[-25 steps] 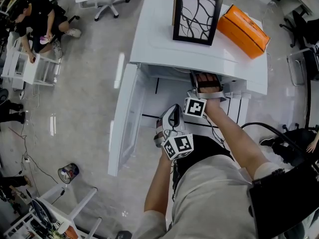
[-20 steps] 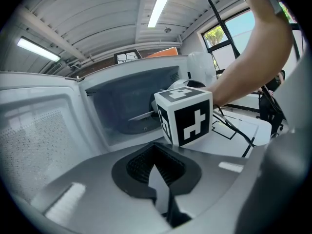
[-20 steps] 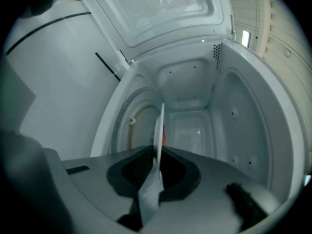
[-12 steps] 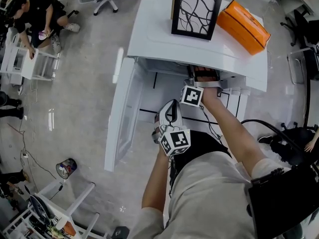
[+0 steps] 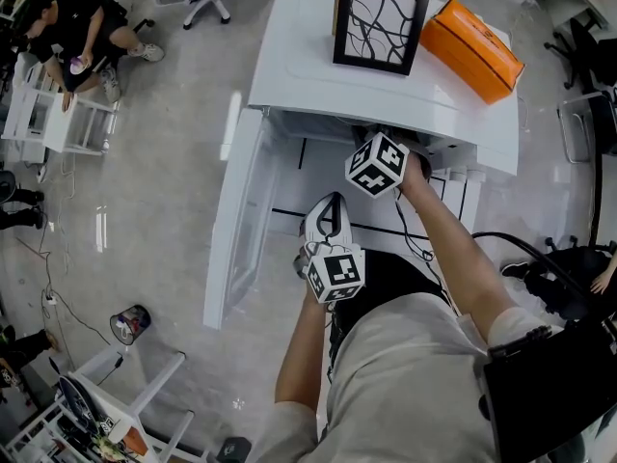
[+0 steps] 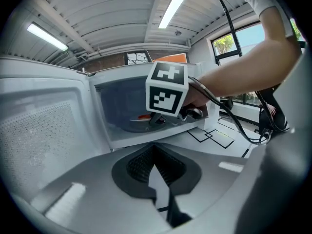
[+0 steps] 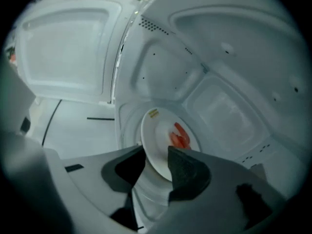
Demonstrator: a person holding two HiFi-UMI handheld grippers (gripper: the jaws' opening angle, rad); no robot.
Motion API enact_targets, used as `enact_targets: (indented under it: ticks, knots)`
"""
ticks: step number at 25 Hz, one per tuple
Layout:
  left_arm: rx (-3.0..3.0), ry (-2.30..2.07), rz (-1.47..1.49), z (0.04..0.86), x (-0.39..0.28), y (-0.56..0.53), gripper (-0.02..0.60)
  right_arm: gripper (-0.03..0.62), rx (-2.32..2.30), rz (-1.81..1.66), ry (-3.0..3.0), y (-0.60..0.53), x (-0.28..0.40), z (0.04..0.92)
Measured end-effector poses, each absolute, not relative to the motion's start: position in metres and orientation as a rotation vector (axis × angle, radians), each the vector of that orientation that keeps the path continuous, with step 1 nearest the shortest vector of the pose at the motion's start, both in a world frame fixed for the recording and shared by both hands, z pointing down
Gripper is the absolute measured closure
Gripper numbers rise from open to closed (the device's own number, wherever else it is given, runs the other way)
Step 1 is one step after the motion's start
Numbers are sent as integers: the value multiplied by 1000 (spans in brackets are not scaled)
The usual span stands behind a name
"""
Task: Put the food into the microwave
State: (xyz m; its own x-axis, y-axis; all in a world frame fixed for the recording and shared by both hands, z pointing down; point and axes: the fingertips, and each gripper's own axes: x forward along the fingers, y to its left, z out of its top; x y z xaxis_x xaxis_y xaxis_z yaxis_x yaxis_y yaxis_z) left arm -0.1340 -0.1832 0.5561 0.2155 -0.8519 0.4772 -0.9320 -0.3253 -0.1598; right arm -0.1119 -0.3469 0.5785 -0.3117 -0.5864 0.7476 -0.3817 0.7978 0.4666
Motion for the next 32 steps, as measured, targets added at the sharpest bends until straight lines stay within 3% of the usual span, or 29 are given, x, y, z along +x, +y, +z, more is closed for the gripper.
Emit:
enact_targets:
  ticks: [6, 21, 22, 24, 25, 32]
  knots:
    - [2283, -1734, 689, 556, -137, -181, 574, 424, 710, -94, -2055, -342, -119, 566]
    - [2280, -1735, 643, 542, -134, -167, 574, 425, 792, -78, -2246, -277, -120, 527]
    - [2285, -1730, 639, 541, -131, -166, 574, 435, 806, -83, -2261, -270, -118, 524]
    - [2296, -1726, 633, 538, -126, -164, 574, 564, 842, -93, -2289, -259, -113, 517]
    - [2302, -1726, 631, 537, -124, -162, 574, 582, 849, -91, -2308, -253, -111, 514]
    - [2322, -1726, 571, 517, -109, -141, 574, 583, 843, -21, -2403, -204, -96, 496]
